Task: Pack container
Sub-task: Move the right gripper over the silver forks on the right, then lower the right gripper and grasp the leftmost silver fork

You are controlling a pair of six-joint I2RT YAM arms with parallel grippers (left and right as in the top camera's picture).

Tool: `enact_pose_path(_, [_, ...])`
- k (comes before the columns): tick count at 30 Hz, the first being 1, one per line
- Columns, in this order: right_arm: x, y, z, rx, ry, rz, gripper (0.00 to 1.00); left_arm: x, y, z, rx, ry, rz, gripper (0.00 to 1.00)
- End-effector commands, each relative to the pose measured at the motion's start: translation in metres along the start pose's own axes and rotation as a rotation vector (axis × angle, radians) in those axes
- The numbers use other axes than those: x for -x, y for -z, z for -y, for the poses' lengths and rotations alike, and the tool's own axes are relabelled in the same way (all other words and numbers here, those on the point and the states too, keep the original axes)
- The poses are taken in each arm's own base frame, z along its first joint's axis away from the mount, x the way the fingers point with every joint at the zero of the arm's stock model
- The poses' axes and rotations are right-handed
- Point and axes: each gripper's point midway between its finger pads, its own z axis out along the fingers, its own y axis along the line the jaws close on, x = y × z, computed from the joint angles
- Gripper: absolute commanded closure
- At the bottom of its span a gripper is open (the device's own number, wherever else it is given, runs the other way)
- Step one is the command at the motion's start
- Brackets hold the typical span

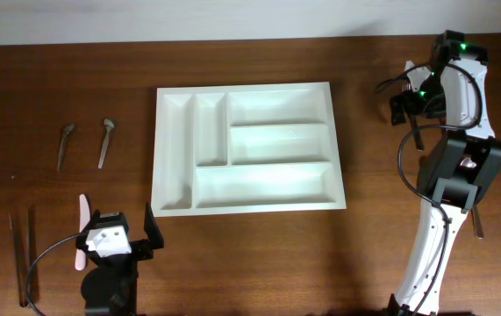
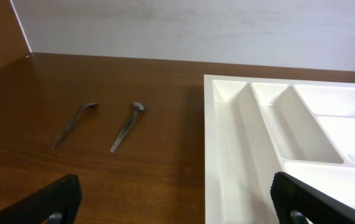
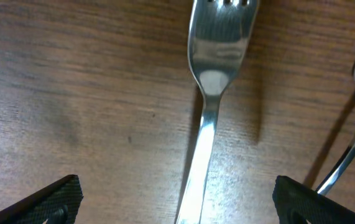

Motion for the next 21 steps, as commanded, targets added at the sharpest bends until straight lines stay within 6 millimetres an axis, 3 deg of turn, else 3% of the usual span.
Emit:
enact_pose_path(1, [0.007,-0.002,-0.003,-0.002,0.035,0.017,0.01,0.0,0.0,0.002,-0.013,-0.012,0.004,0.01])
enact_pose_path(8, [0.001,-0.02,-0.005,0.011,0.035,-0.025,0.01,0.0,0.0,0.002,-0.013,-0.012,0.004,0.01])
enact_pose_path(21, [0.004,-0.022,0.002,-0.022,0.034,-0.016,0.01,0.0,0.0,0.002,-0.013,-0.012,0.004,0.01])
